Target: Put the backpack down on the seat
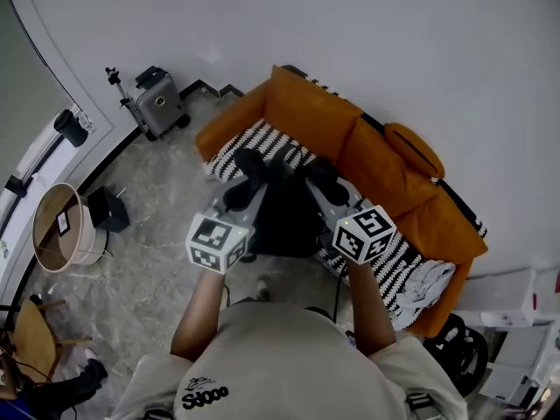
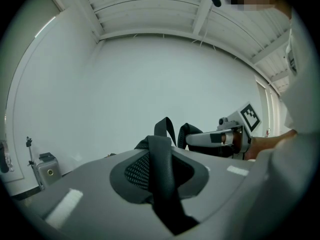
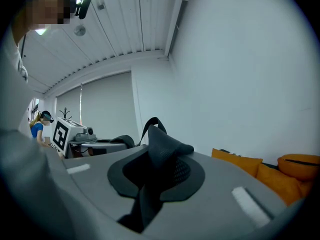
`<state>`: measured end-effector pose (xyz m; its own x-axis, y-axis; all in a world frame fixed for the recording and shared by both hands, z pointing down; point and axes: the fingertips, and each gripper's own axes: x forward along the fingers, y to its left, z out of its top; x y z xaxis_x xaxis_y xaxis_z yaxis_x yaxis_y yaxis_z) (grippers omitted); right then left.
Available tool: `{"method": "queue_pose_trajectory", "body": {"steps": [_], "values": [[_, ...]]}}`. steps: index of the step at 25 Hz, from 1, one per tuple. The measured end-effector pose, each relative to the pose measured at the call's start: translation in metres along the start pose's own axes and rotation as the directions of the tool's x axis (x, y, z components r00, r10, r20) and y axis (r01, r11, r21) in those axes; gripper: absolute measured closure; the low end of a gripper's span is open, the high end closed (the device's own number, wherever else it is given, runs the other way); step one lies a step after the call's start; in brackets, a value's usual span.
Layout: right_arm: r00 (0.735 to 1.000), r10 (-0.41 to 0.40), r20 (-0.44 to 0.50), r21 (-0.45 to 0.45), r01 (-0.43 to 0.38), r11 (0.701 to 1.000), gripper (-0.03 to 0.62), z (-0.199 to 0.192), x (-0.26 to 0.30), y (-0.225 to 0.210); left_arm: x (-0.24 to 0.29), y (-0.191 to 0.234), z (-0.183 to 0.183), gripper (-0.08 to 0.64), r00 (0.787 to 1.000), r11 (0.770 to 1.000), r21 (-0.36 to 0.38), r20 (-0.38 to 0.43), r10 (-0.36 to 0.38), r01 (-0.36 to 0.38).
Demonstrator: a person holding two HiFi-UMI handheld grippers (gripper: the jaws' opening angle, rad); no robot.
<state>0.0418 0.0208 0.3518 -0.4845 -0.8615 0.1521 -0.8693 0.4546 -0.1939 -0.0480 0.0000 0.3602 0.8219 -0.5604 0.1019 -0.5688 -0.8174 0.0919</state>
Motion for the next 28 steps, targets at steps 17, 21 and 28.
{"method": "queue_pose_trajectory", "body": {"steps": [17, 21, 28], "values": [[1.000, -0.001, -0.005, -0.033, 0.001, 0.999, 0.549, 0.010, 0.074, -0.028, 0.040, 0.076, 0.003, 0.495, 1.000, 1.000, -0.013, 0.002, 0.014, -0.014], [1.000, 0.029, -0.006, -0.047, -0.029, 0.998, 0.549, 0.015, 0.100, -0.045, 0.059, 0.101, 0.004, 0.495, 1.000, 1.000, -0.005, -0.007, 0.026, -0.026], [0.996, 0.089, -0.023, -0.035, -0.090, 0.995, 0.549, 0.027, 0.140, -0.081, 0.103, 0.140, 0.011, 0.495, 0.999, 0.999, 0.006, -0.027, 0.032, -0.032]]}}
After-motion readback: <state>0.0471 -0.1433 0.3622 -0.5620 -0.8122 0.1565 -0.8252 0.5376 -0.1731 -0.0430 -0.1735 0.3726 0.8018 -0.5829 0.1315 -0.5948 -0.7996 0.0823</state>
